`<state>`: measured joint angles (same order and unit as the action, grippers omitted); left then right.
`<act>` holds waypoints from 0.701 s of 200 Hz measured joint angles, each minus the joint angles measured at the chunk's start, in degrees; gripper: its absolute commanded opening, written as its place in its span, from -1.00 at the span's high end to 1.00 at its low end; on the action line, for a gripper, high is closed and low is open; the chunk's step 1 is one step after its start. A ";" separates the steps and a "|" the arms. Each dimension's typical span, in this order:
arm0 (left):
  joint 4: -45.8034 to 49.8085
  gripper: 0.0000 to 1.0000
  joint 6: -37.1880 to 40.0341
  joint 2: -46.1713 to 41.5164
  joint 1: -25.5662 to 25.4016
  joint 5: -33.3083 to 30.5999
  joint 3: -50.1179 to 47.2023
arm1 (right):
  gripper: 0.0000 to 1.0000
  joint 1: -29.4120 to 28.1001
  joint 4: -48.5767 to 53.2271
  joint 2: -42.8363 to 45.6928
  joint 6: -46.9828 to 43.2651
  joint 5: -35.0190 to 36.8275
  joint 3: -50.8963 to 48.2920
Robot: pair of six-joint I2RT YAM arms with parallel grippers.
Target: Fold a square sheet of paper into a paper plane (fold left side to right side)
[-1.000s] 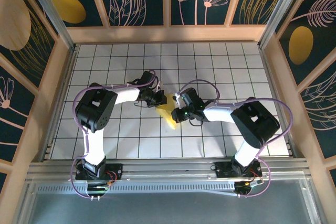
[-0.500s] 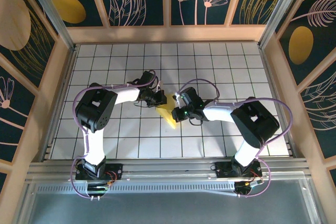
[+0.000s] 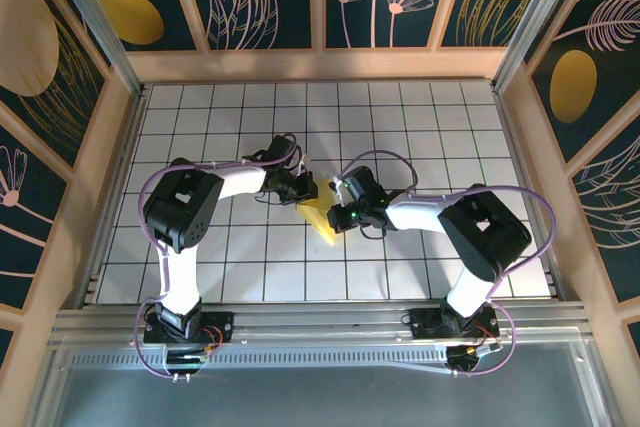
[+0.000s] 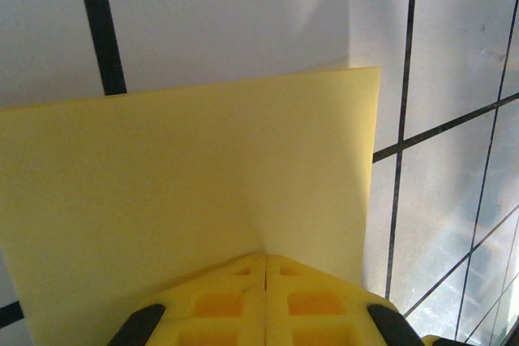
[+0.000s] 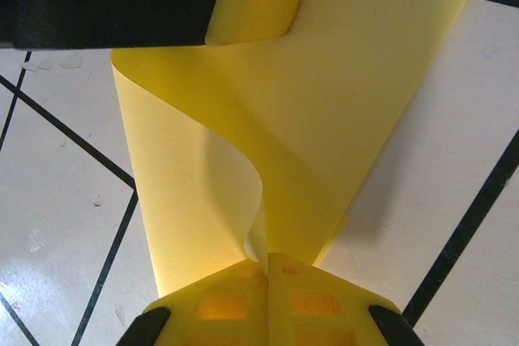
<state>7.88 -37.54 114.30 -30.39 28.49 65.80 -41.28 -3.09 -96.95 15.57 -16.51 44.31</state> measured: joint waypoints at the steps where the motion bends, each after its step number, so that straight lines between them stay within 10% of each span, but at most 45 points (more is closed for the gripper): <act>1: 0.00 0.88 0.00 0.00 0.00 0.00 0.00 | 1.00 0.00 0.00 -0.02 0.00 0.00 0.00; 140: 3.52 0.49 0.44 -0.15 -0.61 -4.07 4.20 | 1.00 0.04 -0.70 -0.98 0.04 -0.07 -0.09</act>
<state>11.40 -37.10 114.15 -31.00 24.43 70.00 -41.23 -3.79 -97.93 15.62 -16.58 44.23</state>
